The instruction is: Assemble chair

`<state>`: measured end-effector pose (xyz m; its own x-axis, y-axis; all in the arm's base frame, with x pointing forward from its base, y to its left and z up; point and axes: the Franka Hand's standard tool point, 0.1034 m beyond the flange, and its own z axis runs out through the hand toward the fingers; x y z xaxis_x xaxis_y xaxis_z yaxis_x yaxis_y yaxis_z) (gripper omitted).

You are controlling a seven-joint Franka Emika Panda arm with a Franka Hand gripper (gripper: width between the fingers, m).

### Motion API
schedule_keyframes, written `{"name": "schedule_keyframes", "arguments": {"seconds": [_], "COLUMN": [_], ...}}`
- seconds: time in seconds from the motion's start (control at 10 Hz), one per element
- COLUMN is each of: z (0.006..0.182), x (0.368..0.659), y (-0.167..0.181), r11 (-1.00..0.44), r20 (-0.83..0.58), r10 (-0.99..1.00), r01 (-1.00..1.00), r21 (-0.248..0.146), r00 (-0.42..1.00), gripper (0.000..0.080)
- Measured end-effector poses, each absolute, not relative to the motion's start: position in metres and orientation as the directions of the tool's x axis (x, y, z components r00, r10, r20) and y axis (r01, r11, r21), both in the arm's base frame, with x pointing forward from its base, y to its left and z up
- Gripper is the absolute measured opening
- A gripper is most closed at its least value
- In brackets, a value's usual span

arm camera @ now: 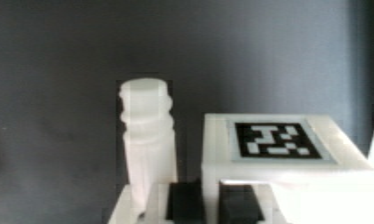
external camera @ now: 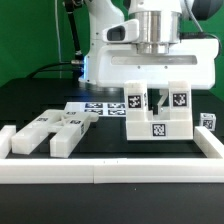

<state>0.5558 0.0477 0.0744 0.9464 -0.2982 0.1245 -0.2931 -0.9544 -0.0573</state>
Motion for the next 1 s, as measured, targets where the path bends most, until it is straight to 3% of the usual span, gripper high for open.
{"name": "schedule_keyframes", "arguments": {"seconds": [0.1,0.5,0.8,1.0], "z": [0.074,0.072,0.087,0.088], "x": [0.556,0.542,0.529,0.526], "y": [0.047,0.044,0.049,0.044], "r11": [-0.954,-0.945,-0.950,-0.942], "r20": [0.124,-0.174,-0.380,-0.507], "r10": [-0.299,-0.313,-0.272,-0.287], "r01": [-0.294,-0.324,-0.309,-0.337], "r21": [-0.056,-0.038,-0.038,-0.006], "r00": [0.946,0.934,0.884,0.813], "gripper": [0.0036,0.0036,0.0036,0.0036]}}
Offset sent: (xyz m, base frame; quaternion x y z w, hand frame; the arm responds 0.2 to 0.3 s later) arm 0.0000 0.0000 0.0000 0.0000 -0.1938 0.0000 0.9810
